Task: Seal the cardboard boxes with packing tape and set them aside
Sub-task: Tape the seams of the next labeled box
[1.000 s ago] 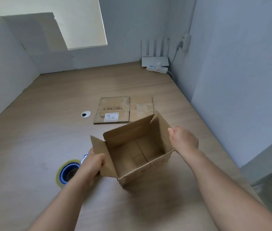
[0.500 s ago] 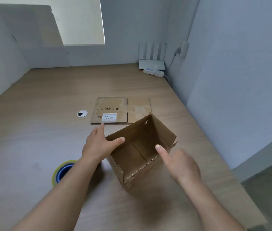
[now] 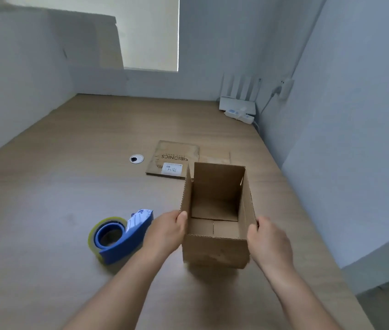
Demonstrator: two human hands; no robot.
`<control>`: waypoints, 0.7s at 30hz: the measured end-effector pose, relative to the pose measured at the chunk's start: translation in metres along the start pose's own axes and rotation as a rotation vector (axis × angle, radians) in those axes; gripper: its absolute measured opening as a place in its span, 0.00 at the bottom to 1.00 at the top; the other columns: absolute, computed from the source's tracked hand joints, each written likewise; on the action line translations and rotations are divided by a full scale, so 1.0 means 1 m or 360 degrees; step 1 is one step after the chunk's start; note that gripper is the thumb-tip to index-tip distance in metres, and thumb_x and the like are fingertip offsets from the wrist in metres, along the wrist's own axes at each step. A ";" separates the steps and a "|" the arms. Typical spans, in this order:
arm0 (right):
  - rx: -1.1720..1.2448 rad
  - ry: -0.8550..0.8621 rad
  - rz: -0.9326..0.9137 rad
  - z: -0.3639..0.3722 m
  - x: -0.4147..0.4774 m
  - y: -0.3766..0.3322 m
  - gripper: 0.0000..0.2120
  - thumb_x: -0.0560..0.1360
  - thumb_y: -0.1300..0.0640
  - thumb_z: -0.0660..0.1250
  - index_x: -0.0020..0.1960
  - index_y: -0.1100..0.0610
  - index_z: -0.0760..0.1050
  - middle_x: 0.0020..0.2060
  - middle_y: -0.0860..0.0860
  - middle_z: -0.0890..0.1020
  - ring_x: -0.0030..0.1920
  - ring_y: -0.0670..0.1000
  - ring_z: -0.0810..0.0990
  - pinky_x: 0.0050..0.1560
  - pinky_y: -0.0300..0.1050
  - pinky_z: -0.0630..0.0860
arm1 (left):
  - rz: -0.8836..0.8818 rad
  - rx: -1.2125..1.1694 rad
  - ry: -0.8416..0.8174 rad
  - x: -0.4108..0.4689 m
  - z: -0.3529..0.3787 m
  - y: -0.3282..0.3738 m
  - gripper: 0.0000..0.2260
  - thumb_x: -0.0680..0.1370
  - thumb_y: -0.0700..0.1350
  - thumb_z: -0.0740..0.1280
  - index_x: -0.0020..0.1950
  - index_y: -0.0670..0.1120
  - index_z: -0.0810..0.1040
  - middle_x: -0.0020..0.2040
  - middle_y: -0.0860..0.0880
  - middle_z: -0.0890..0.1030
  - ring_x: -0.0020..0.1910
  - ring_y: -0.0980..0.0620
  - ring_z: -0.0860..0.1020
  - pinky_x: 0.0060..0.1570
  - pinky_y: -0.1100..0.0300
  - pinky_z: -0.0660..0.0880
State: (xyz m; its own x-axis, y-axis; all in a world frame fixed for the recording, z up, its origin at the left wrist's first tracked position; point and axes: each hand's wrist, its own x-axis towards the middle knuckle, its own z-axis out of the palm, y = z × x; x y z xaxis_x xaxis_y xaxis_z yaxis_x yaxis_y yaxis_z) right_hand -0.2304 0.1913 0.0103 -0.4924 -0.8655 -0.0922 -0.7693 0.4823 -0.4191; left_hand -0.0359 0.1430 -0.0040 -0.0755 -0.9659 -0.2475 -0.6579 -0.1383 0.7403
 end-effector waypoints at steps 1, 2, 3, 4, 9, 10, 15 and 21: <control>0.0042 0.0079 -0.0088 -0.006 0.003 -0.003 0.07 0.78 0.59 0.56 0.41 0.56 0.68 0.40 0.57 0.78 0.43 0.61 0.74 0.40 0.48 0.68 | -0.0002 -0.0062 0.0083 -0.006 -0.002 0.001 0.18 0.82 0.51 0.54 0.34 0.46 0.67 0.32 0.48 0.70 0.40 0.43 0.76 0.48 0.44 0.79; 0.0079 0.0130 -0.0181 -0.013 0.005 -0.008 0.10 0.78 0.58 0.56 0.38 0.56 0.65 0.36 0.57 0.76 0.41 0.62 0.73 0.39 0.49 0.68 | -0.0006 -0.0119 0.0180 -0.014 -0.003 0.002 0.19 0.82 0.51 0.54 0.33 0.47 0.65 0.31 0.49 0.69 0.38 0.44 0.74 0.48 0.44 0.78; 0.0106 0.0173 -0.0282 -0.020 0.006 -0.013 0.12 0.79 0.57 0.57 0.37 0.56 0.65 0.34 0.56 0.74 0.40 0.62 0.72 0.39 0.49 0.68 | -0.0003 -0.0181 0.0290 -0.021 -0.005 0.005 0.19 0.82 0.51 0.55 0.32 0.47 0.64 0.30 0.50 0.67 0.36 0.45 0.71 0.47 0.44 0.78; 0.0140 0.0212 -0.0389 -0.026 0.007 -0.018 0.11 0.79 0.57 0.57 0.38 0.56 0.68 0.34 0.57 0.75 0.40 0.63 0.72 0.38 0.49 0.66 | 0.0007 -0.0242 0.0407 -0.030 -0.007 0.008 0.19 0.82 0.51 0.55 0.31 0.48 0.63 0.28 0.52 0.66 0.34 0.46 0.69 0.46 0.44 0.78; 0.0347 0.0348 -0.0909 -0.039 0.007 -0.041 0.12 0.79 0.56 0.60 0.58 0.56 0.78 0.42 0.59 0.83 0.44 0.65 0.78 0.39 0.47 0.63 | 0.0050 -0.0270 0.0951 -0.076 -0.015 0.021 0.19 0.82 0.48 0.57 0.30 0.51 0.62 0.25 0.55 0.68 0.31 0.51 0.66 0.37 0.52 0.66; 0.0395 0.0315 -0.0980 -0.038 0.006 -0.048 0.12 0.80 0.56 0.60 0.58 0.56 0.78 0.42 0.59 0.83 0.44 0.65 0.78 0.39 0.47 0.63 | 0.0017 -0.0266 0.1016 -0.087 -0.019 0.021 0.19 0.82 0.48 0.57 0.30 0.52 0.63 0.25 0.56 0.69 0.32 0.51 0.68 0.38 0.52 0.69; 0.0603 -0.0003 -0.1329 -0.012 -0.019 -0.087 0.09 0.79 0.56 0.60 0.51 0.57 0.78 0.34 0.55 0.78 0.38 0.61 0.73 0.37 0.47 0.63 | -0.0287 -0.0321 0.1239 -0.153 -0.037 0.001 0.18 0.82 0.51 0.57 0.31 0.58 0.70 0.26 0.60 0.71 0.33 0.50 0.70 0.45 0.43 0.78; 0.0634 -0.0415 -0.1740 0.020 -0.092 -0.124 0.09 0.80 0.56 0.59 0.52 0.58 0.78 0.40 0.58 0.81 0.41 0.61 0.74 0.39 0.47 0.62 | -0.0717 -0.0207 0.1614 -0.237 -0.044 -0.031 0.18 0.82 0.52 0.56 0.34 0.47 0.66 0.30 0.50 0.70 0.33 0.50 0.72 0.37 0.52 0.75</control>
State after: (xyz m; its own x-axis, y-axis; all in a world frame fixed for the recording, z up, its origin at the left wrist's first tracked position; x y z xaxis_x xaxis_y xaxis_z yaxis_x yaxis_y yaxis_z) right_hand -0.0818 0.2081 0.0521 0.4785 -0.8151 0.3266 -0.5265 -0.5639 -0.6362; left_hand 0.0355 0.3666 0.0590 0.8355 -0.5448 0.0711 -0.3831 -0.4850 0.7861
